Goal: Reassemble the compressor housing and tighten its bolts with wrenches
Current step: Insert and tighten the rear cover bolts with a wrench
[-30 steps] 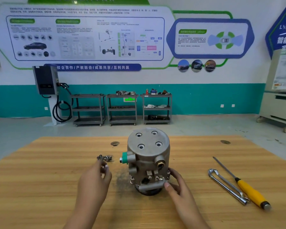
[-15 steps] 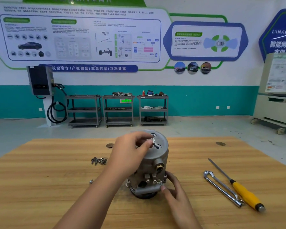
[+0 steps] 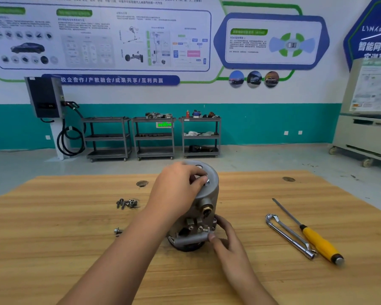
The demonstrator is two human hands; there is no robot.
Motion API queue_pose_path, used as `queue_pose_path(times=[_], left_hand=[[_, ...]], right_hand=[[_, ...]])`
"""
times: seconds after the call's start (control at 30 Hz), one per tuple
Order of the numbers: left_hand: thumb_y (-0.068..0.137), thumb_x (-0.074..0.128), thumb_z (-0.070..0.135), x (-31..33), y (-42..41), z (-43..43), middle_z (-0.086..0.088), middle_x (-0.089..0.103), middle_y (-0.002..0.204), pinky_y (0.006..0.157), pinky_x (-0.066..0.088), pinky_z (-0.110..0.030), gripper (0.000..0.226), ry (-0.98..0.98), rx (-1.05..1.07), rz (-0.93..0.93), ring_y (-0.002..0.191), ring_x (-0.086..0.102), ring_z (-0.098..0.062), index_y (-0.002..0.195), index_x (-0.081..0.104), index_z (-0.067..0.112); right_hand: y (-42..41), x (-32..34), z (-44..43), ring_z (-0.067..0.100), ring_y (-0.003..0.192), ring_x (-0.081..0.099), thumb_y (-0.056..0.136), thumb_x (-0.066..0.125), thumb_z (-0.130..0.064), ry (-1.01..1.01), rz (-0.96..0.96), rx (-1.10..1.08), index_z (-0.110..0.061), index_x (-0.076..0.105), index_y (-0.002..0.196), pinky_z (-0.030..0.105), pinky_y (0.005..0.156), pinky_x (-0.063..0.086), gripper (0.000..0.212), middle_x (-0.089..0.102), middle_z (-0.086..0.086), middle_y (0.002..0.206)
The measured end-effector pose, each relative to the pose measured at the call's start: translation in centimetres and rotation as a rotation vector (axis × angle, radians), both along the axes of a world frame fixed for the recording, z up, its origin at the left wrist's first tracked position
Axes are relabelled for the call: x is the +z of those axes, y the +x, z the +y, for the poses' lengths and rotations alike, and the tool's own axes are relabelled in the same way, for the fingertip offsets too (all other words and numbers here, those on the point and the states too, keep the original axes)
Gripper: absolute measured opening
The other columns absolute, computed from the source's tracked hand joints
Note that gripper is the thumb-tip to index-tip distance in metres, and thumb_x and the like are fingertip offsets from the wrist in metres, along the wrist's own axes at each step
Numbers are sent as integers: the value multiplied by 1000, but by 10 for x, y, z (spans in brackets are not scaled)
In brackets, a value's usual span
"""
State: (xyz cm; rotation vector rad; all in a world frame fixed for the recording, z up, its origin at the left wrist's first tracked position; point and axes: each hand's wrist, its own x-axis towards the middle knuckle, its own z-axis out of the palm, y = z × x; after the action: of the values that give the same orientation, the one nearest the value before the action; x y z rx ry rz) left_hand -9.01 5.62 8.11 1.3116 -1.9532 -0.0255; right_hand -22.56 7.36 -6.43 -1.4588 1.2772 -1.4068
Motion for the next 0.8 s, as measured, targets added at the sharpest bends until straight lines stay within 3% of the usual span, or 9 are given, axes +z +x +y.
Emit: queue_pose_path(times=[0.13,0.3,0.43,0.57,0.63,0.7,0.8], left_hand=[[92,56,36,-3,-2,0,11,49,94,64,34,-20,24,-13,32,-13,84,50,-9,113,67,32],[90,58,37,-11,-3,1,13,46,91,72,33,-24,31,-41,33,-28,90,47,-10,121,62,35],[90,58,37,-14,-2,0,15,48,90,71,34,-24,30,-83,31,10,88,47,-9,119,62,35],[90,57,37,-19,-4,0,17,48,92,68,32,-23,30,-122,32,31,86,46,-9,119,63,33],[89,58,37,-20,-5,-1,17,48,91,66,31,-23,30,-134,29,30,83,45,-8,118,63,32],[89,58,38,-20,-4,0,17,47,91,67,30,-23,30,-143,22,22,83,44,-7,118,63,32],[88,59,39,-20,-1,-2,18,47,90,70,29,-22,33,-143,5,16,83,44,-6,120,63,33]], right_hand=[[1,3,2,-6,74,63,91,57,-13,-5,-2,10,-37,49,116,4,64,41,35,70,-10,87],[-8,5,3,0,98,62,90,58,-14,-11,35,-11,-32,57,112,5,75,42,28,65,-17,105],[-59,16,-10,3,86,57,89,60,-21,-89,423,-383,-26,67,93,13,70,41,10,63,-14,93],[-117,22,-28,20,105,55,90,51,-16,138,910,-580,-17,66,108,30,82,46,23,65,1,111],[-134,22,-33,23,103,53,91,45,-15,297,1162,-636,-17,63,106,30,76,43,24,64,2,109],[-145,21,-35,19,90,52,91,43,-14,418,1275,-657,-18,61,99,26,66,39,20,63,0,99],[-155,16,-40,15,77,49,91,44,-12,511,1300,-662,-19,59,100,24,61,39,19,55,-2,87]])
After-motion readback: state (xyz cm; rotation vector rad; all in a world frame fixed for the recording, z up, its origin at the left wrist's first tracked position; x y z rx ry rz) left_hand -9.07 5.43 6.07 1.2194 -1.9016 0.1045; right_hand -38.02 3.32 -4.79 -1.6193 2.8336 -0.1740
